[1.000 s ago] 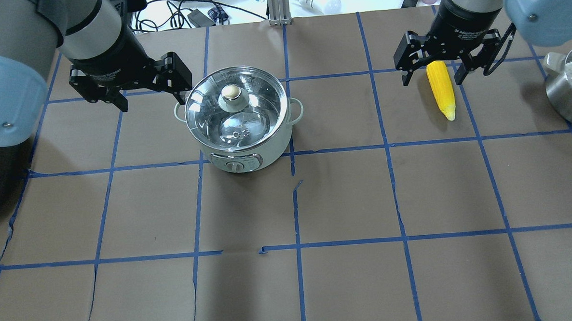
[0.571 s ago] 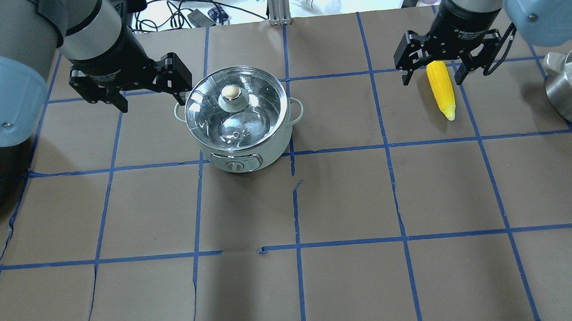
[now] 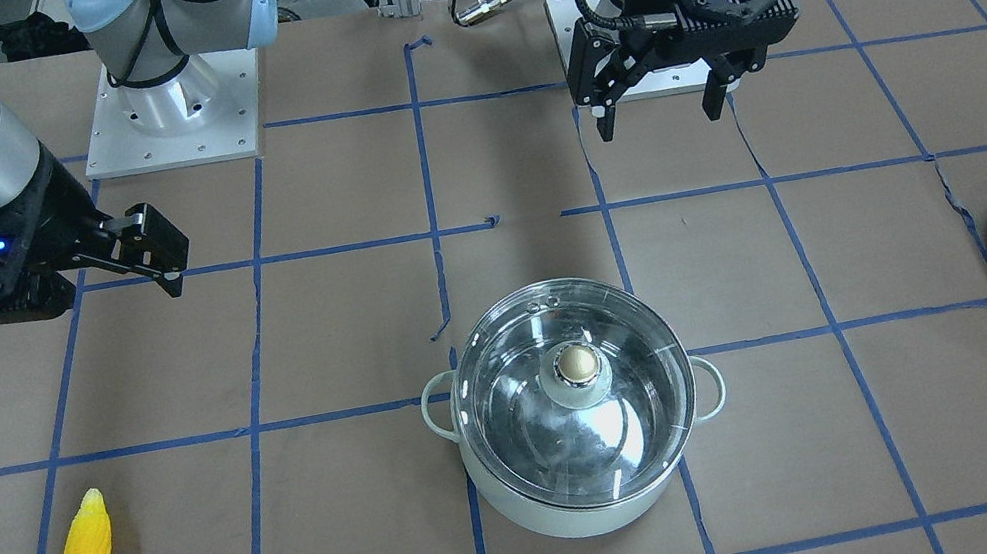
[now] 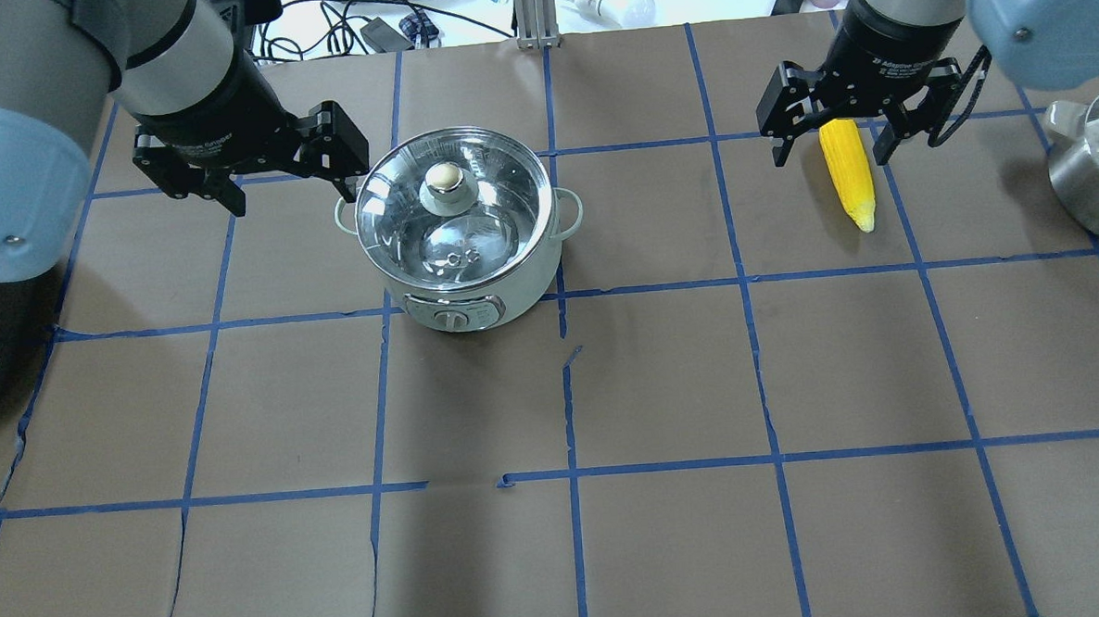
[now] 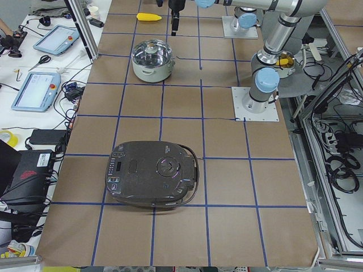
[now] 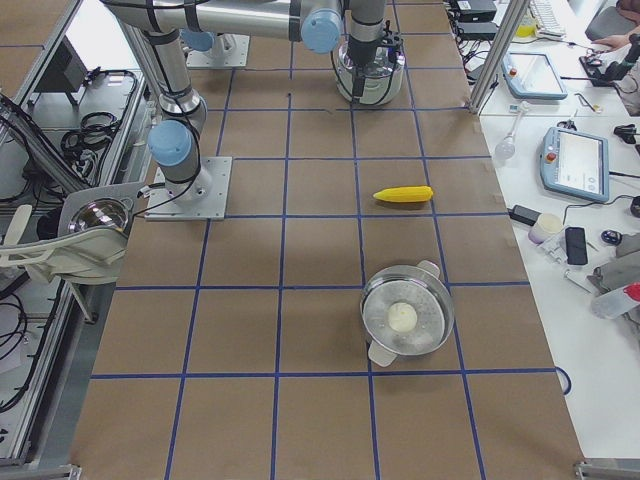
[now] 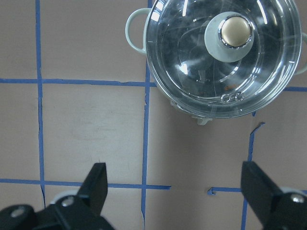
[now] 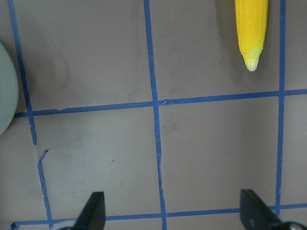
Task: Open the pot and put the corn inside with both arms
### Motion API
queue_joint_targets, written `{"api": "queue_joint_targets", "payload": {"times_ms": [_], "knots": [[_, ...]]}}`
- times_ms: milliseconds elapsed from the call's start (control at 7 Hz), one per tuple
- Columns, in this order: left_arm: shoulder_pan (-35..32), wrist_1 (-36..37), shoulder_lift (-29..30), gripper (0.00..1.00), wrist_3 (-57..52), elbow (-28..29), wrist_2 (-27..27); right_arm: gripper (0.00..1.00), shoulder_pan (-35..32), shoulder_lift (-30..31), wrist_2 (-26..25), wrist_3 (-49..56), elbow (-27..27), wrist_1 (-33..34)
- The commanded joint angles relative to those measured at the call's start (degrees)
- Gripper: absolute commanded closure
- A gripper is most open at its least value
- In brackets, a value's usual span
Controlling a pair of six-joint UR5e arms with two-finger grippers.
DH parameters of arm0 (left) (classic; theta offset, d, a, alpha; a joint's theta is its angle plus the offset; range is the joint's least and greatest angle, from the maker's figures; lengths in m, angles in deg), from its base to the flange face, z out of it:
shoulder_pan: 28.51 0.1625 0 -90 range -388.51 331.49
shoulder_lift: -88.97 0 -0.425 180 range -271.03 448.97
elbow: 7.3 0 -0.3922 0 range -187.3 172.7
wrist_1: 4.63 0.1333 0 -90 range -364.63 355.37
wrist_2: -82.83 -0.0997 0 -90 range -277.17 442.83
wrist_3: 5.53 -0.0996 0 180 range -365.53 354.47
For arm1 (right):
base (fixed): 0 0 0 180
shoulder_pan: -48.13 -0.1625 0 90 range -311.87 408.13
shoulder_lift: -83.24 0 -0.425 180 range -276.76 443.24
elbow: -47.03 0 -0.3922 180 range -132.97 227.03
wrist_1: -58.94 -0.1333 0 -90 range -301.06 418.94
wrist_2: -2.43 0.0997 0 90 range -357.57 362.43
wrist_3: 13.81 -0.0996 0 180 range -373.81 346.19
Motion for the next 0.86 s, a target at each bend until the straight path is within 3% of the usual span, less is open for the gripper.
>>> {"api": "queue_joint_targets", "payload": {"times_ms": [0,143,429,714], "knots": [[0.01,0.05,0.00,0.00,0.00,-0.06,0.17,0.00,0.00,-0.21,0.00,-0.11,0.06,0.05],[0.01,0.05,0.00,0.00,0.00,0.03,0.18,0.00,0.35,-0.65,0.00,0.23,0.06,0.23],[-0.08,0.05,0.00,0.00,0.00,0.03,0.09,0.00,2.01,-3.00,-1.40,0.67,0.06,6.97],[-0.16,-0.04,0.00,0.00,0.00,0.03,-0.09,0.00,7.26,-5.21,-1.23,1.90,0.06,7.43]]}}
